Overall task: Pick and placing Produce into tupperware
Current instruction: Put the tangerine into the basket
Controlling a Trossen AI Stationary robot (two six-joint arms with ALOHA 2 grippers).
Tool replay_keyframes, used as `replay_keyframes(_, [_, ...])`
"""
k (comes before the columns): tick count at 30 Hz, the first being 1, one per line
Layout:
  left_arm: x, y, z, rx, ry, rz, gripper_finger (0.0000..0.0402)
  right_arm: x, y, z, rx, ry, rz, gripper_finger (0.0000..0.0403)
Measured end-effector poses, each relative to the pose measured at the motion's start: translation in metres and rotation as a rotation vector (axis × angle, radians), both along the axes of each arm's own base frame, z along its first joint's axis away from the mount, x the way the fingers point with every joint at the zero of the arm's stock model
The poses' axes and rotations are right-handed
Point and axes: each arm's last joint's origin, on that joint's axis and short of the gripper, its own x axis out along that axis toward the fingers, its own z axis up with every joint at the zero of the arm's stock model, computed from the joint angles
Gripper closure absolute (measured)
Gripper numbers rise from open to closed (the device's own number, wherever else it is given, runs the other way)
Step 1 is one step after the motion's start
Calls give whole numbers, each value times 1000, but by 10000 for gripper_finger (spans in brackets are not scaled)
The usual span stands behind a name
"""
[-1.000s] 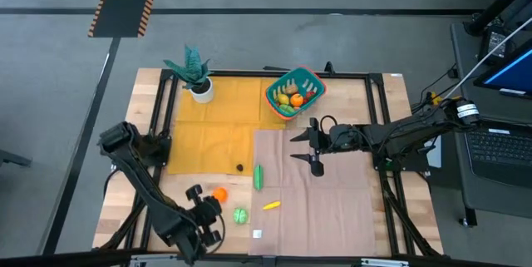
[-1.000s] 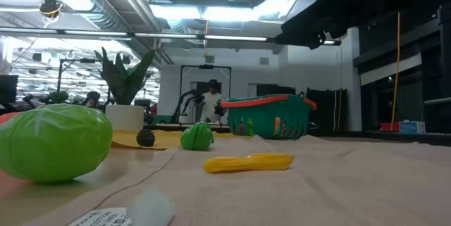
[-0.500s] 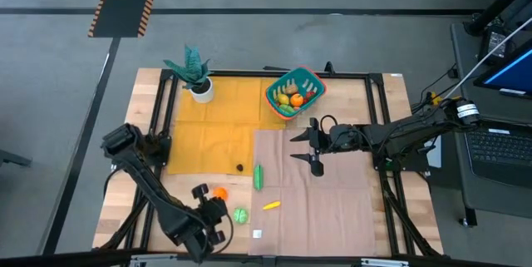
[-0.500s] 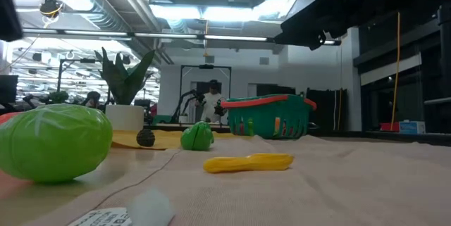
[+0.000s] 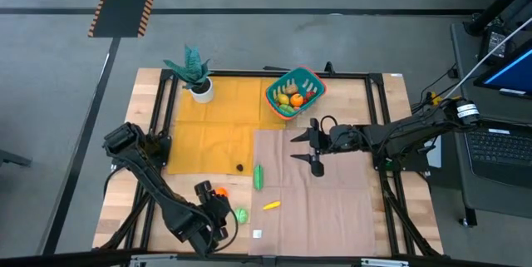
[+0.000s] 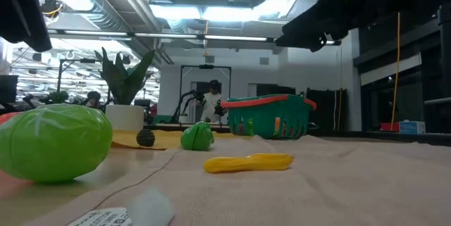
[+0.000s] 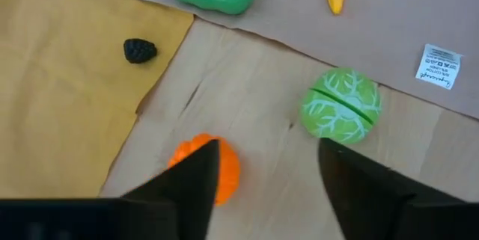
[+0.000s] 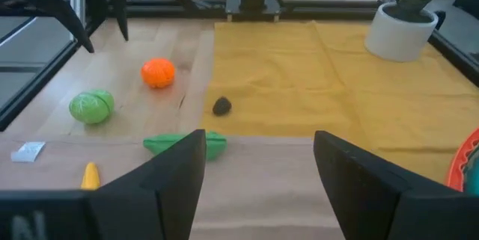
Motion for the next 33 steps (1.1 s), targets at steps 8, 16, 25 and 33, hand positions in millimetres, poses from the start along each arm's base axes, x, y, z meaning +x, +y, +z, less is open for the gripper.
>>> replay_keyframes(8, [0, 0, 0, 33, 24, -51, 91, -2, 0, -4, 0, 11, -1, 153])
replay_keyframes(16, [0, -1, 0, 20, 12, -50, 74, -2, 0, -4, 3, 11, -2, 153])
replay_keyframes(25, [3, 1, 0, 11, 10, -36, 81, -2, 0, -4, 22, 13, -7, 153])
replay_keyframes(33, [11, 19, -3, 36, 46, 38, 81, -2, 0, -4, 23, 14, -8, 153])
